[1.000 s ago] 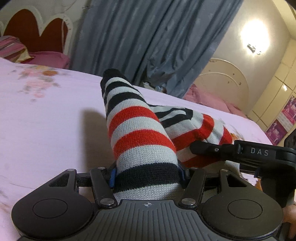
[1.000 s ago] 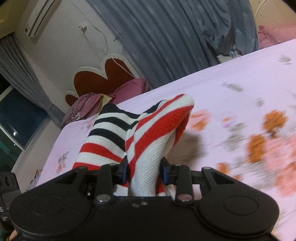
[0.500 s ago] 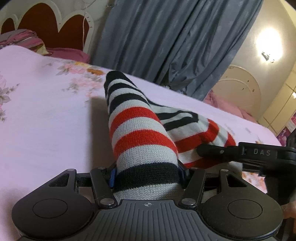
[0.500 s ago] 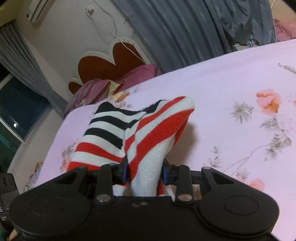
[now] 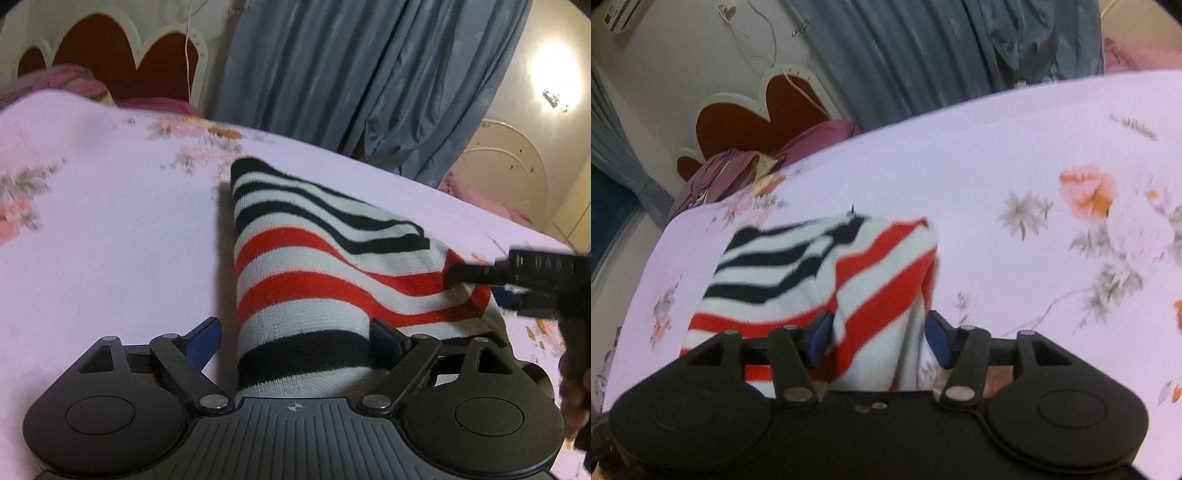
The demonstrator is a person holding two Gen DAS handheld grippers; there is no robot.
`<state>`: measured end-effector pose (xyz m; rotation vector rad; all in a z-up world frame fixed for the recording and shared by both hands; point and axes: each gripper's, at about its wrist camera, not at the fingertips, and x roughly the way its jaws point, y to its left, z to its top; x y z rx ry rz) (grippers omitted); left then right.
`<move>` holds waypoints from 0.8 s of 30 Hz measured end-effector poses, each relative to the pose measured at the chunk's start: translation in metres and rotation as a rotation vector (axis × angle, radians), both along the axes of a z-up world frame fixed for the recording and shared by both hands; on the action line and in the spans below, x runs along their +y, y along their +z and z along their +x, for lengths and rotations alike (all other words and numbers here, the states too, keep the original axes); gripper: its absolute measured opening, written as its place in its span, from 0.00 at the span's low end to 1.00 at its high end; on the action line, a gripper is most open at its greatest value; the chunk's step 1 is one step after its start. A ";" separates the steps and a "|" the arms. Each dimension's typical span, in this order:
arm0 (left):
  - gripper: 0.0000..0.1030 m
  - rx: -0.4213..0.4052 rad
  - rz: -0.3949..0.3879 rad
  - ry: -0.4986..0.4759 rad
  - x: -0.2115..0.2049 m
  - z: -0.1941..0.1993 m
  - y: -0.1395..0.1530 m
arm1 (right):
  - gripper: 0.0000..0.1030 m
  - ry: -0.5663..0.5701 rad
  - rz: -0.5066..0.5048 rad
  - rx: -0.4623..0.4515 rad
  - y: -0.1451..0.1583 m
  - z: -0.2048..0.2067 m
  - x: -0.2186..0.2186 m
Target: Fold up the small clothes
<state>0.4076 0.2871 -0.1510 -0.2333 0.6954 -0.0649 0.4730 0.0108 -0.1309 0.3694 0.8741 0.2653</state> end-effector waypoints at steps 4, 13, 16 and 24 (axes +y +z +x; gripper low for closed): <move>0.83 -0.045 0.034 0.025 -0.004 -0.011 0.014 | 0.55 0.004 0.001 0.024 -0.003 0.010 0.001; 0.83 -0.014 0.019 0.023 -0.009 0.011 0.014 | 0.21 0.068 -0.145 -0.111 0.011 0.015 0.029; 0.83 0.040 -0.016 0.033 -0.008 0.021 -0.003 | 0.19 0.077 -0.241 -0.124 0.004 0.024 0.034; 0.83 0.002 -0.004 0.028 -0.011 0.002 0.007 | 0.29 0.022 -0.259 -0.086 0.008 0.019 0.026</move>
